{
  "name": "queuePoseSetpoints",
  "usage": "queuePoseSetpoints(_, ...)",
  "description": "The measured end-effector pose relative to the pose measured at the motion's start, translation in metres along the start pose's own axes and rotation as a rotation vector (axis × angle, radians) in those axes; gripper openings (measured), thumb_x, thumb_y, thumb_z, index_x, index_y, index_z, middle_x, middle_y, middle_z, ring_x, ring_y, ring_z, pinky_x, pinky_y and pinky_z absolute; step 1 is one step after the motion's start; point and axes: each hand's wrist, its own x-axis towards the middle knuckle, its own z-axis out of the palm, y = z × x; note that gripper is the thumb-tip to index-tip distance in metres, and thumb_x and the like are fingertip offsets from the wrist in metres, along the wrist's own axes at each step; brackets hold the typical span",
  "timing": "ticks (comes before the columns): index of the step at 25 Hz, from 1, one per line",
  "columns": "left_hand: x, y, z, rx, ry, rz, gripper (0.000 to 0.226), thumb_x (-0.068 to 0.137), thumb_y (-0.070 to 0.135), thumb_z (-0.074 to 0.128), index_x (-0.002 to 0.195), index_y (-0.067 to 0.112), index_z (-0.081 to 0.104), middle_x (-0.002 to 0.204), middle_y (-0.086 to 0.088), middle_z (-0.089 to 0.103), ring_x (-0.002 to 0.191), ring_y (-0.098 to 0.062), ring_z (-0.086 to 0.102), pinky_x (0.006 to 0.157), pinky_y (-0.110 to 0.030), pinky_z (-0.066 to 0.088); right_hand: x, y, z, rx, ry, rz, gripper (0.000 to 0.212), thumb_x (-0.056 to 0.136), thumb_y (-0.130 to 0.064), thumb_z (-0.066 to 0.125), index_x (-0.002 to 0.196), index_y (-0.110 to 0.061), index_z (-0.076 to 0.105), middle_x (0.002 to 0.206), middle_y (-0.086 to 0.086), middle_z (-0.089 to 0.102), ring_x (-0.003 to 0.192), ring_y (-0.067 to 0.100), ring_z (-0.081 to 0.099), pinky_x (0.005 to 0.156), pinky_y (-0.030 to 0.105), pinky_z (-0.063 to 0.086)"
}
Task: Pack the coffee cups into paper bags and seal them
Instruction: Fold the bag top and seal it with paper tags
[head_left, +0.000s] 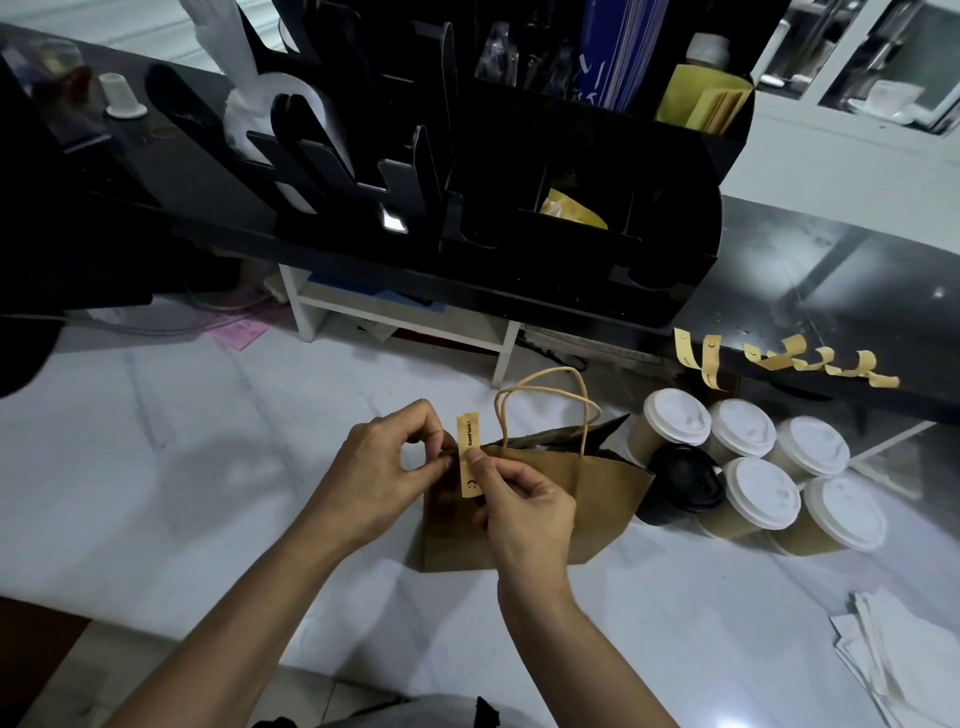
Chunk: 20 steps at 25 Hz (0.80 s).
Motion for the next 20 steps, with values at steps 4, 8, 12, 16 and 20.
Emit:
queuePoseSetpoints(4, -0.0011, 0.0029, 0.0014, 0.093, 0.006, 0.055, 0.031, 0.086, 0.017, 0.076, 0.081, 0.033, 0.051, 0.089, 0.023, 0.062, 0.096, -0.001, 0.059, 0.078, -0.029, 0.055, 0.0008, -0.0009, 0.0005, 0.006, 0.0, -0.001, 0.014, 0.084, -0.026, 0.084, 0.07, -0.024, 0.081, 0.068, 0.002, 0.075, 0.046, 0.006, 0.054, 0.046, 0.018, 0.046)
queuePoseSetpoints(8, -0.0016, 0.0053, -0.0002, 0.055, -0.042, 0.164, 0.029, 0.088, 0.009, 0.073, 0.102, 0.034, 0.069, 0.1, 0.022, 0.065, 0.101, -0.004, 0.06, 0.087, -0.028, 0.052, 0.0022, -0.0001, 0.0, 0.009, 0.0, -0.01, 0.013, 0.085, -0.024, 0.082, 0.072, -0.021, 0.081, 0.069, 0.002, 0.075, 0.046, 0.007, 0.055, 0.047, 0.019, 0.047)
queuePoseSetpoints(12, 0.0, 0.0041, -0.0015, 0.08, -0.034, 0.13, 0.031, 0.09, 0.011, 0.072, 0.112, 0.033, 0.073, 0.104, 0.023, 0.065, 0.105, -0.003, 0.059, 0.088, -0.025, 0.051, 0.0039, 0.002, 0.0008, 0.028, 0.005, -0.002, 0.014, 0.083, -0.026, 0.084, 0.072, -0.019, 0.08, 0.068, 0.003, 0.075, 0.046, 0.007, 0.054, 0.046, 0.019, 0.046)
queuePoseSetpoints(16, 0.0023, 0.0037, 0.0006, 0.115, -0.06, 0.109, 0.027, 0.093, 0.016, 0.068, 0.114, 0.033, 0.073, 0.1, 0.023, 0.059, 0.104, -0.002, 0.051, 0.084, -0.018, 0.043, 0.0049, 0.0046, 0.0003, 0.022, 0.005, -0.003, 0.014, 0.082, -0.027, 0.085, 0.072, -0.018, 0.08, 0.067, 0.003, 0.074, 0.046, 0.007, 0.054, 0.046, 0.019, 0.046)
queuePoseSetpoints(20, 0.0027, 0.0007, 0.0019, 0.147, -0.094, 0.073, 0.022, 0.095, 0.023, 0.065, 0.115, 0.031, 0.073, 0.102, 0.02, 0.053, 0.105, -0.002, 0.047, 0.083, -0.014, 0.04, 0.0058, 0.0058, -0.0009, 0.007, 0.005, -0.02, 0.013, 0.083, -0.025, 0.084, 0.073, -0.018, 0.08, 0.067, 0.002, 0.075, 0.045, 0.005, 0.055, 0.045, 0.017, 0.044)
